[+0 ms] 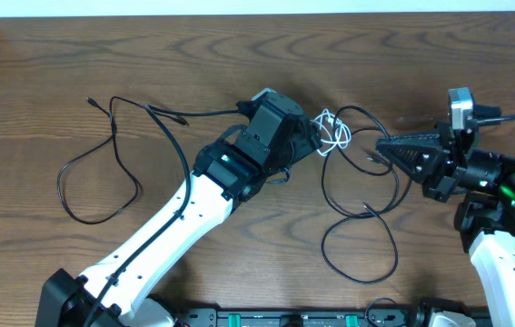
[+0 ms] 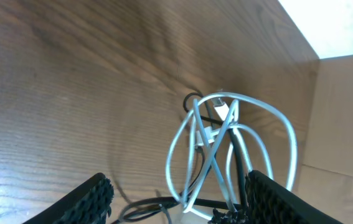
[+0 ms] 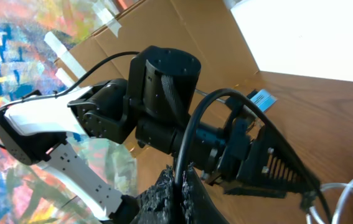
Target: Untangle cables
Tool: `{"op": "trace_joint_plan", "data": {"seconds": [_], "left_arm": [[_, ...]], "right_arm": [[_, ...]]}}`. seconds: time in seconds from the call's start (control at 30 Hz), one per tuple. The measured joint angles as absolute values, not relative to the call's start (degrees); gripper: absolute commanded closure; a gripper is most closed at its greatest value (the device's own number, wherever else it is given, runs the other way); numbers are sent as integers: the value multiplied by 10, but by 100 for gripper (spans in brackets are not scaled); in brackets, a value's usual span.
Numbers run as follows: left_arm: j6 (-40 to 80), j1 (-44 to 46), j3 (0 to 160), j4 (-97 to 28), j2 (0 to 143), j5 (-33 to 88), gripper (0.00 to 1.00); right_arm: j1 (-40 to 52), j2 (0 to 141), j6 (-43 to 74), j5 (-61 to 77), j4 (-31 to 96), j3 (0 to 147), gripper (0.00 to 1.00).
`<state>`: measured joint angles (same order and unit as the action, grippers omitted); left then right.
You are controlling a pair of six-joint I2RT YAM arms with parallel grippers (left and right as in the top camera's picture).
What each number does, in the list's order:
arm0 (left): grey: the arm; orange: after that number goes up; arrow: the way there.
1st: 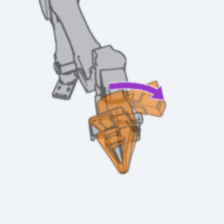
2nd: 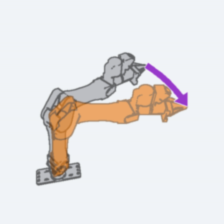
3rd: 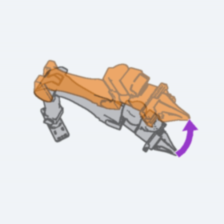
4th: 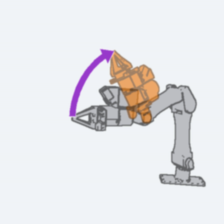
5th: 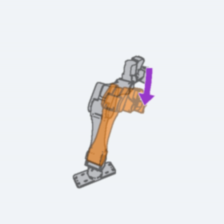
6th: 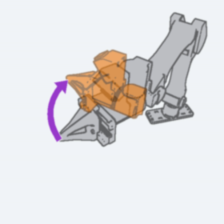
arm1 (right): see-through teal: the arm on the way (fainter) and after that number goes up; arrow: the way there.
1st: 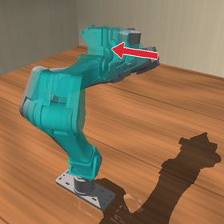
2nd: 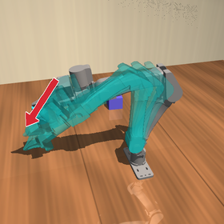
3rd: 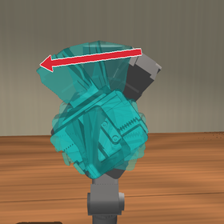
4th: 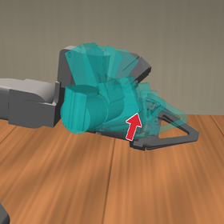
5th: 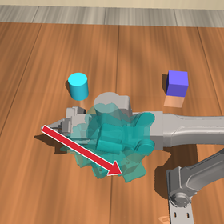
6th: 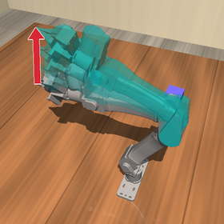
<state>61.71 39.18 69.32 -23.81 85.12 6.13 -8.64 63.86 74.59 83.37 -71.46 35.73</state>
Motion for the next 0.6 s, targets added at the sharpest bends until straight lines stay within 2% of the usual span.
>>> {"op": "trace_joint_plan", "data": {"seconds": [0.33, 0.6], "left_arm": [[591, 392, 693, -233, 851, 91, 31], [555, 392, 693, -231, 851, 96, 31]], "right_arm": [[-84, 639, 761, 834, -721, 357, 99], [-84, 639, 810, 836, -809, 357, 99]]}}
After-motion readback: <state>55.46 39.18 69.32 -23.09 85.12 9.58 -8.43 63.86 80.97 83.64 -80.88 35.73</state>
